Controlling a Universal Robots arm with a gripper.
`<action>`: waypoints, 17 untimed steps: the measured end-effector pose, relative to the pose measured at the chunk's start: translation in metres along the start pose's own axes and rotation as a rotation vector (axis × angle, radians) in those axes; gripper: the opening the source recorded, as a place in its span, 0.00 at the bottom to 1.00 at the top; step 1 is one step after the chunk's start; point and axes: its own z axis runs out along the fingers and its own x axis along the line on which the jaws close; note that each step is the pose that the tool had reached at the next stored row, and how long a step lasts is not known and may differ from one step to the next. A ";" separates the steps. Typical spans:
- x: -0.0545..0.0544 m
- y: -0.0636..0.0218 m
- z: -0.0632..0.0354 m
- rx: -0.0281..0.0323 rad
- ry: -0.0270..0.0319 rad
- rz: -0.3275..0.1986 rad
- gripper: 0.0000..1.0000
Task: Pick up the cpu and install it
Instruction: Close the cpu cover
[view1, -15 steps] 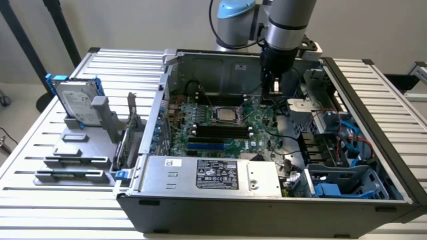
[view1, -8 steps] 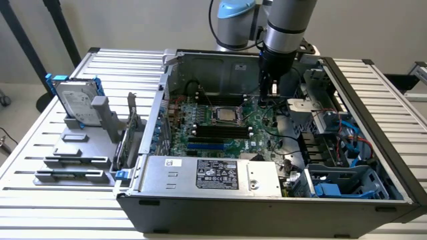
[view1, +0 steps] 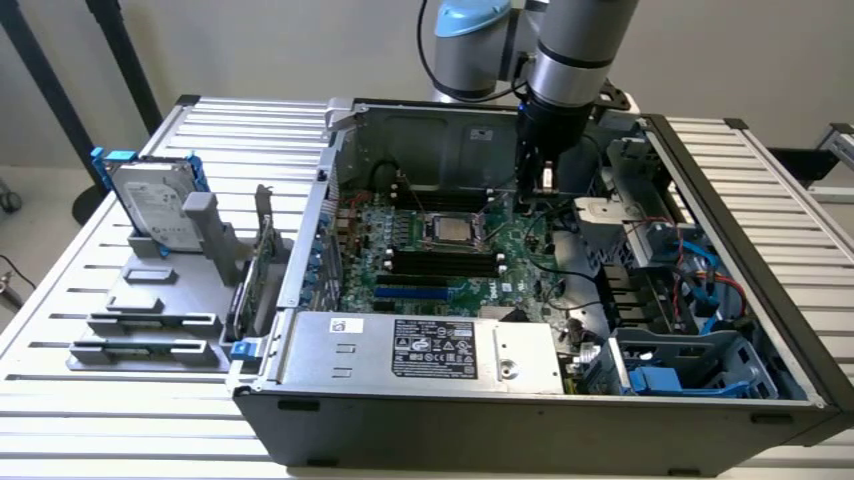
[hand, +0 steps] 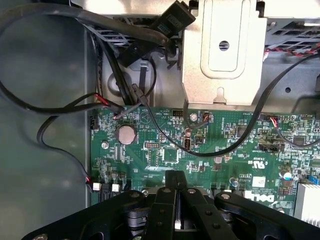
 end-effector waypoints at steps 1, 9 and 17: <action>0.000 0.0000 -0.0002 0.0014 -0.0001 -0.001 0.11; -0.002 -0.0001 -0.0025 0.0173 -0.0001 -0.009 0.11; -0.002 0.0032 -0.0042 0.0704 0.0343 -0.009 0.11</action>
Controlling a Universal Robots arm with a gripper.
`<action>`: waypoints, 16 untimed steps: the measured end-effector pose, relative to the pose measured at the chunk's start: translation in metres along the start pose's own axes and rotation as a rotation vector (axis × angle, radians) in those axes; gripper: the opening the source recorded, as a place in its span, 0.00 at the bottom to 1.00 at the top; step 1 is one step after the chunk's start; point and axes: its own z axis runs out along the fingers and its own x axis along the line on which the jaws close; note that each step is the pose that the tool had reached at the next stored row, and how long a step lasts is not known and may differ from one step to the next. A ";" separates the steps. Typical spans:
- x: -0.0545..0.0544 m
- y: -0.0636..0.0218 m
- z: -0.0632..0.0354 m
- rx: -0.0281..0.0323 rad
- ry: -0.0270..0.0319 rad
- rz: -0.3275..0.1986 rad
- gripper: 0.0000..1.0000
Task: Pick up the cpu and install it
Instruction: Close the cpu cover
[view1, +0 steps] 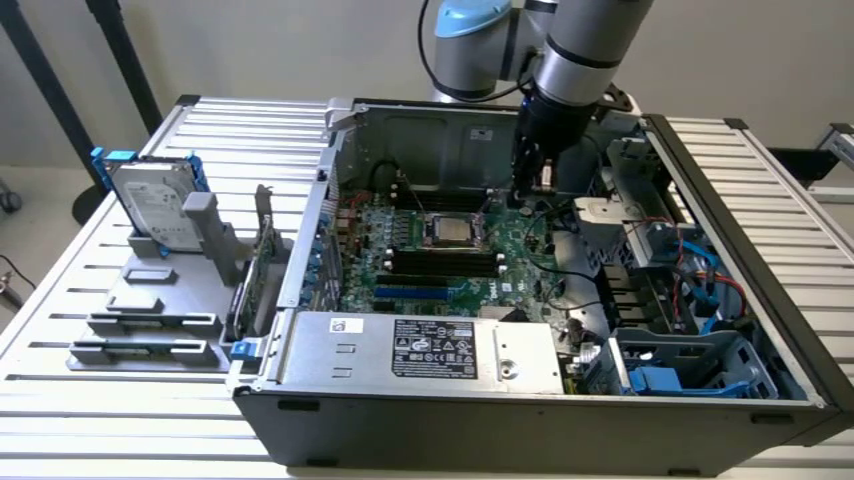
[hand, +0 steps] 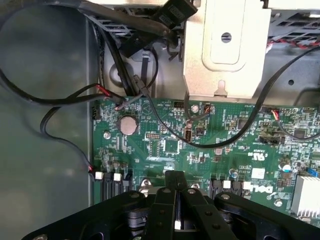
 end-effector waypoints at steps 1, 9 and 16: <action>0.000 0.0000 0.0000 0.0121 0.0090 0.000 0.11; 0.000 -0.0005 0.0001 0.1400 0.0419 0.010 0.11; 0.000 -0.0096 0.0020 0.1965 0.0430 0.014 0.11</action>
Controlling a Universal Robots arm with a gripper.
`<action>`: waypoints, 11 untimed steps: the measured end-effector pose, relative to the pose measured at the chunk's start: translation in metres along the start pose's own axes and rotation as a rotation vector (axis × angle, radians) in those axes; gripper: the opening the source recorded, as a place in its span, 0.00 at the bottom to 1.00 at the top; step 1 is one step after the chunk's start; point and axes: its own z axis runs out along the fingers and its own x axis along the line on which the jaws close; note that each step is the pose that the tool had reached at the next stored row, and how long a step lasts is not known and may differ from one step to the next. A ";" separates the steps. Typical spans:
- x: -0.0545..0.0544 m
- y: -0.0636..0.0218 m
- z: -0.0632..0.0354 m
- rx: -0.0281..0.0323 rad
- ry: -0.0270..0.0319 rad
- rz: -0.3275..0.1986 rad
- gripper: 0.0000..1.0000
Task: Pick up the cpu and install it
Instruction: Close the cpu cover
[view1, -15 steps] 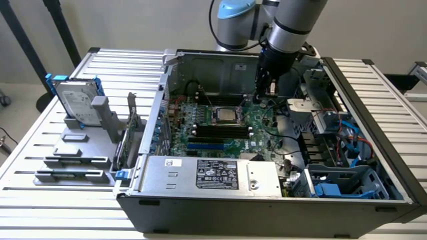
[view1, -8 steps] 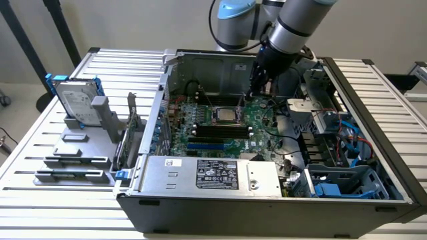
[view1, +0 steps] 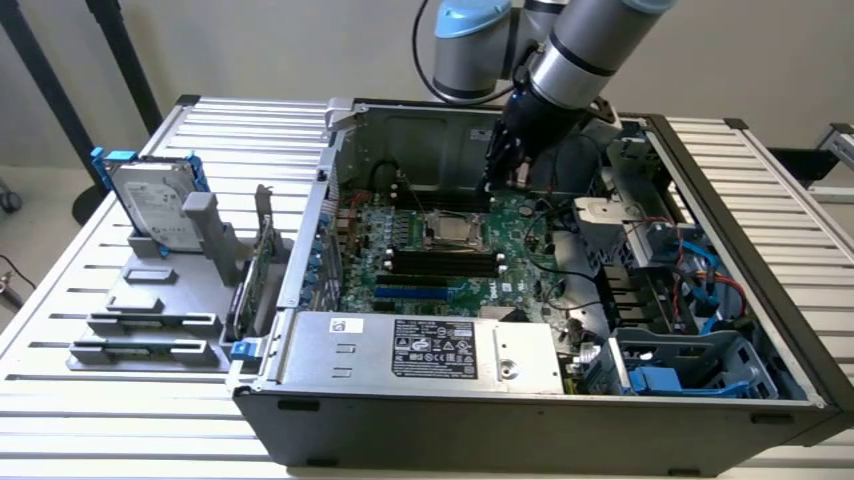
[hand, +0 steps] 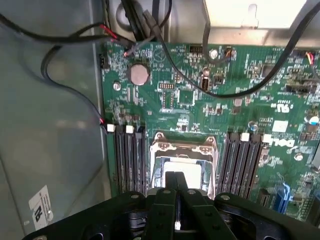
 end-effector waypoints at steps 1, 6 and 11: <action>0.000 -0.0013 0.0007 0.0061 0.0001 0.000 0.11; 0.000 -0.0102 0.0043 0.0441 0.0007 0.004 0.11; -0.001 -0.0232 0.0105 0.0734 0.0019 0.008 0.11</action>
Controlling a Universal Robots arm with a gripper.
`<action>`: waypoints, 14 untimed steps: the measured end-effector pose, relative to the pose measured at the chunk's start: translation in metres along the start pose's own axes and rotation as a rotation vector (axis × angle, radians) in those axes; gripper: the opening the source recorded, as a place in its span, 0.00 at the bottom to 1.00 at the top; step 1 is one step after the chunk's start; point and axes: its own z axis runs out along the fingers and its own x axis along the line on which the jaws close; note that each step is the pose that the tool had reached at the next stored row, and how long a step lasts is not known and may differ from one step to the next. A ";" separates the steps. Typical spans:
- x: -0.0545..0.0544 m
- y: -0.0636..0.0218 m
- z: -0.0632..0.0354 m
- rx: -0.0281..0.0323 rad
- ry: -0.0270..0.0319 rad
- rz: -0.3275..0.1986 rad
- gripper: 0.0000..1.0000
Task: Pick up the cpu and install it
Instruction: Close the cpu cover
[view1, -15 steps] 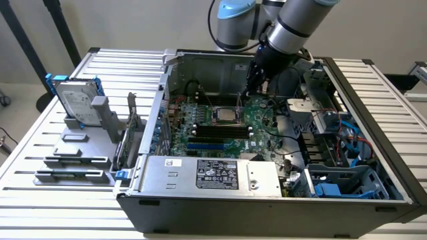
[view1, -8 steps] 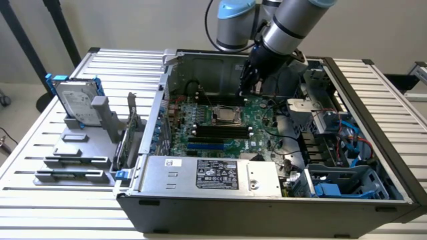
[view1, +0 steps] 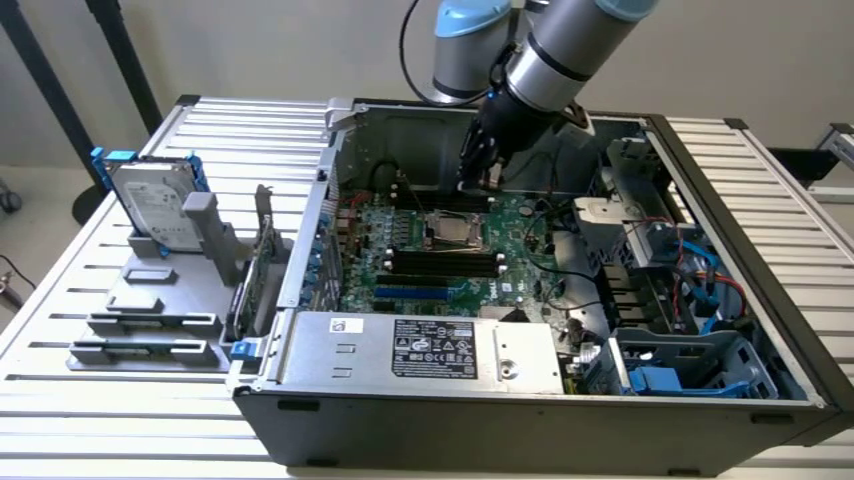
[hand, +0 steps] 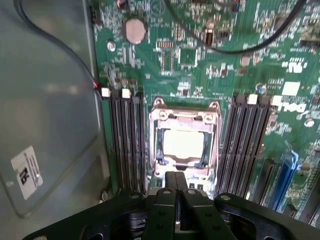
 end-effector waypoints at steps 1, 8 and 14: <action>0.000 -0.0025 0.0015 0.0060 0.0000 0.001 0.11; -0.009 -0.0087 0.0100 0.0364 0.0010 0.005 0.11; -0.014 -0.0125 0.0220 0.0394 0.0009 0.005 0.11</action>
